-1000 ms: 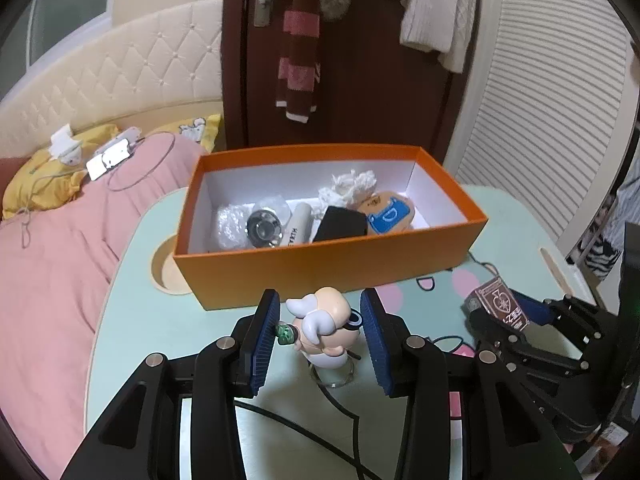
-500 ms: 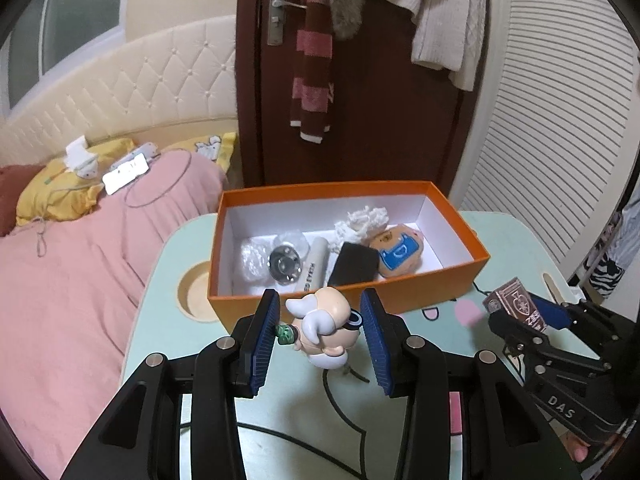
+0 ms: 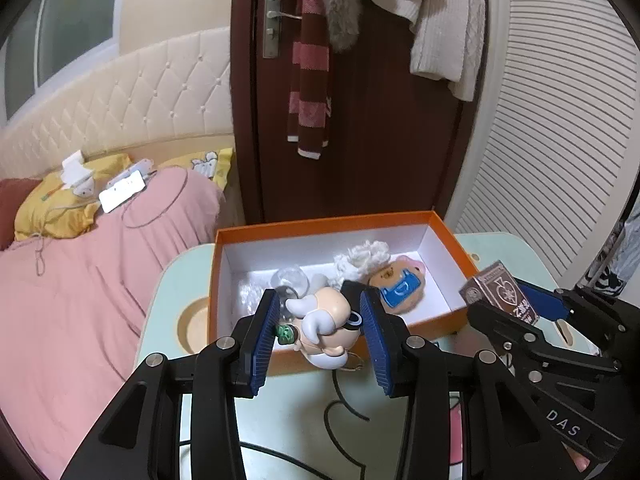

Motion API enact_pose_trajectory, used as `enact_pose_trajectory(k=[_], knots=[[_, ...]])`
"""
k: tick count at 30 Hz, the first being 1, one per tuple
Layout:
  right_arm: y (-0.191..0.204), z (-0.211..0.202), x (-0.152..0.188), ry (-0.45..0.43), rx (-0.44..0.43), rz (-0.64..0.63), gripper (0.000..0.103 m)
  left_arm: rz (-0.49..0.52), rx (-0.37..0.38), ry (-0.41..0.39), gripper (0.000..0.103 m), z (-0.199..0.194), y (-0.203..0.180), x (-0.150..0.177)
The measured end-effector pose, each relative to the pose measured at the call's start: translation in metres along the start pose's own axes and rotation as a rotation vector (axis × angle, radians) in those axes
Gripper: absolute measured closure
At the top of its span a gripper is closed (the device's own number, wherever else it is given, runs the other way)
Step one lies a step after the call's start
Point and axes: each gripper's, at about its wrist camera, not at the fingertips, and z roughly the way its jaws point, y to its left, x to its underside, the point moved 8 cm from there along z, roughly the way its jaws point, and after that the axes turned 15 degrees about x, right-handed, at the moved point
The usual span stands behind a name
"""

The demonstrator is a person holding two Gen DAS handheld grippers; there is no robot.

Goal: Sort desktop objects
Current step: 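Carry the figurine and card box into the box and open both grippers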

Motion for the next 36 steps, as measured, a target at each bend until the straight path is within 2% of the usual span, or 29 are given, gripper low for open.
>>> enact_pose_trajectory(k=[17, 27, 36], knots=[[0.024, 0.04, -0.057, -0.033, -0.011, -0.017, 0.061, -0.011, -0.018, -0.032, 0.063, 0.027, 0.022, -0.047], [0.028, 0.087, -0.05, 0.056, -0.001, -0.03, 0.061, -0.05, -0.035, 0.054, 0.063, 0.07, 0.042, -0.034], [0.026, 0.112, -0.042, 0.112, -0.002, -0.03, 0.061, -0.069, -0.042, 0.102, 0.063, 0.092, 0.05, -0.024]])
